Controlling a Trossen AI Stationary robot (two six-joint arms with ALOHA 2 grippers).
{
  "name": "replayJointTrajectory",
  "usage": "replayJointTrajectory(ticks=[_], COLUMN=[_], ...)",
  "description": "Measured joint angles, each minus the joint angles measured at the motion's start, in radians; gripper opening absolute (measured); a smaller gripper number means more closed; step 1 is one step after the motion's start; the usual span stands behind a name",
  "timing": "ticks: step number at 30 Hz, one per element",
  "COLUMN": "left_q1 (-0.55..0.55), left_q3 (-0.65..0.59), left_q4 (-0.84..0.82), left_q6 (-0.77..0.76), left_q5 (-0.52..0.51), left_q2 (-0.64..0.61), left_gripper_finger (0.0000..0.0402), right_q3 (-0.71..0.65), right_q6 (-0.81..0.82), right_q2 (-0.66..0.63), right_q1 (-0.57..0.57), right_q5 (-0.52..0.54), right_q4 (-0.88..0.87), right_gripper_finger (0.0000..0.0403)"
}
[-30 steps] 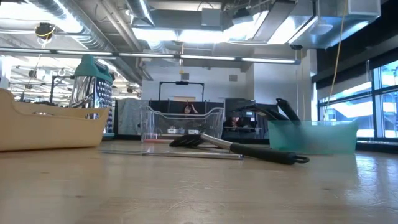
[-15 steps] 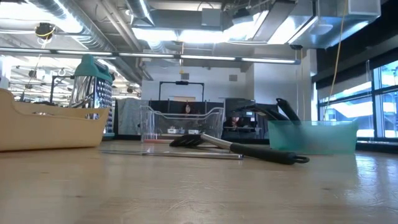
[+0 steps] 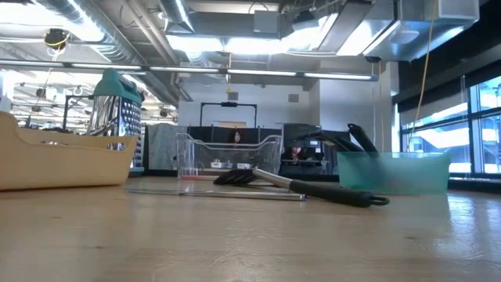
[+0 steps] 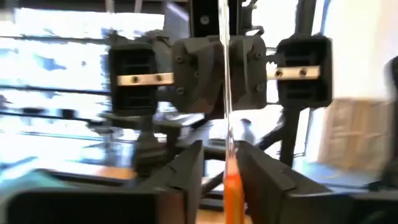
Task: Pick & Place Kitchen Items
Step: Put the orange spatula into the green bin
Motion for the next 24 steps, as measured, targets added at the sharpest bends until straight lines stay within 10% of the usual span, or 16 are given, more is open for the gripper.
replayJointTrajectory(ticks=[7,12,18,24], left_q1=[-0.115,-0.184,-0.196,-0.183], left_q3=[0.039,0.098,0.106,0.106], left_q4=[0.014,0.009,0.007,0.000], left_q6=[0.281,0.424,0.481,0.482], left_q5=[-0.331,-0.571,-0.662,-0.694], left_q2=[-0.039,-0.039,-0.039,-0.038], left_gripper_finger=[0.0194,0.0219,0.0217,0.0217], right_q3=[0.000,0.000,0.000,0.000], right_q6=[-0.004,-0.042,-0.098,-0.193], right_q2=[0.000,-0.013,-0.059,-0.143], right_q1=[0.002,0.018,0.010,-0.078], right_q5=[0.069,0.480,0.961,0.975], right_q4=[-0.003,-0.102,-0.215,-0.207], right_gripper_finger=[0.0010,0.0010,0.0010,0.0010])
